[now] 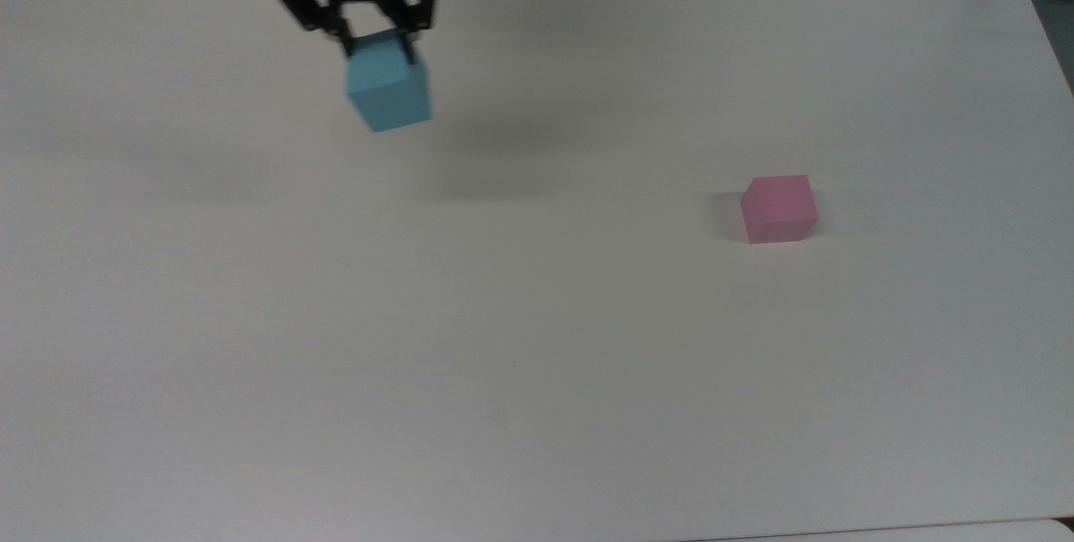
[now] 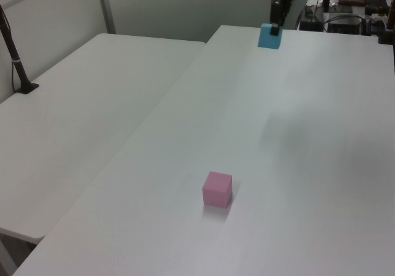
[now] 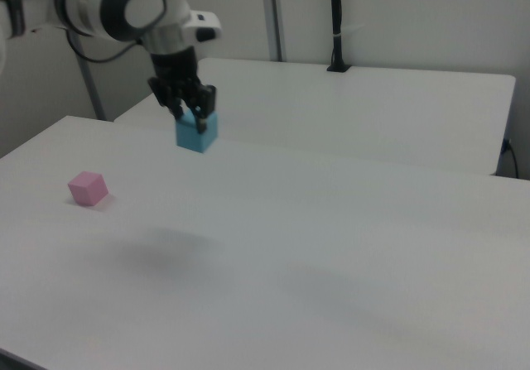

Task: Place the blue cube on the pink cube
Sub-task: 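Carry the held blue cube over the pink cube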

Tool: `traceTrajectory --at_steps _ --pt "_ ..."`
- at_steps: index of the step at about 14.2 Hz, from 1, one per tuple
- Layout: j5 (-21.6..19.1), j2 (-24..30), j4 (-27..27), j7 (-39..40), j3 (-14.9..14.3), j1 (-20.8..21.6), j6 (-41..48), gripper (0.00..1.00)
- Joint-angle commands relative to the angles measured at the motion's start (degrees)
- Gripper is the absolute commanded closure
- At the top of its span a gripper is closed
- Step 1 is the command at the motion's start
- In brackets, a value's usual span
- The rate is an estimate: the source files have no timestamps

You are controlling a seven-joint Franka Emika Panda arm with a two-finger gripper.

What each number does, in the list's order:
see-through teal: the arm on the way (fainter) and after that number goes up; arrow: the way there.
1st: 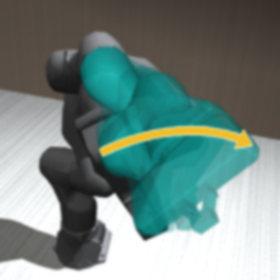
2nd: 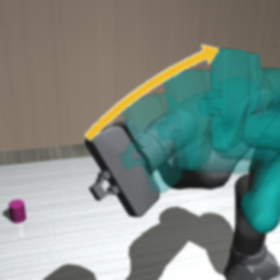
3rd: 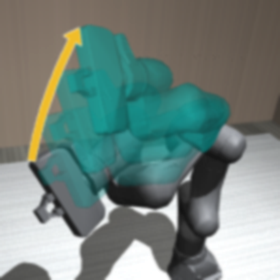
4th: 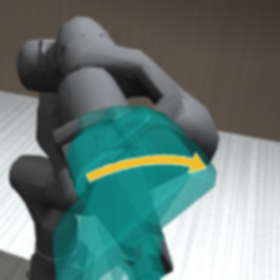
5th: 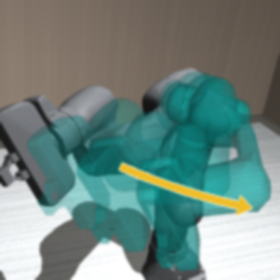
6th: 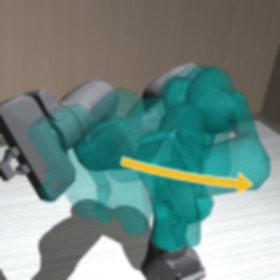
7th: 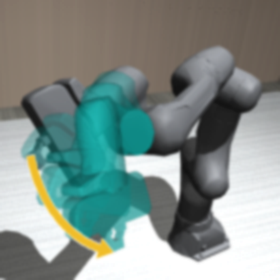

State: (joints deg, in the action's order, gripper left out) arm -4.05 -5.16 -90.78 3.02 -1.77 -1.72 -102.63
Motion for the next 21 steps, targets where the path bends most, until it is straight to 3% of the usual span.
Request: traceTrajectory --at_steps 1,3,7,14,21 --pt "-0.61 -1.51 4.11 -12.66 6.41 0.84 1.82 0.6" --pt "0.18 -3.26 4.91 -19.25 8.0 4.95 1.3 0.6" --pt "3.33 -6.51 5.87 -26.03 8.18 14.88 -0.54 0.6" --pt "8.69 -18.28 15.26 -30.45 7.83 24.12 -2.22 0.6" --pt "12.48 -24.63 15.63 -32.46 7.65 29.14 -10.65 0.6"
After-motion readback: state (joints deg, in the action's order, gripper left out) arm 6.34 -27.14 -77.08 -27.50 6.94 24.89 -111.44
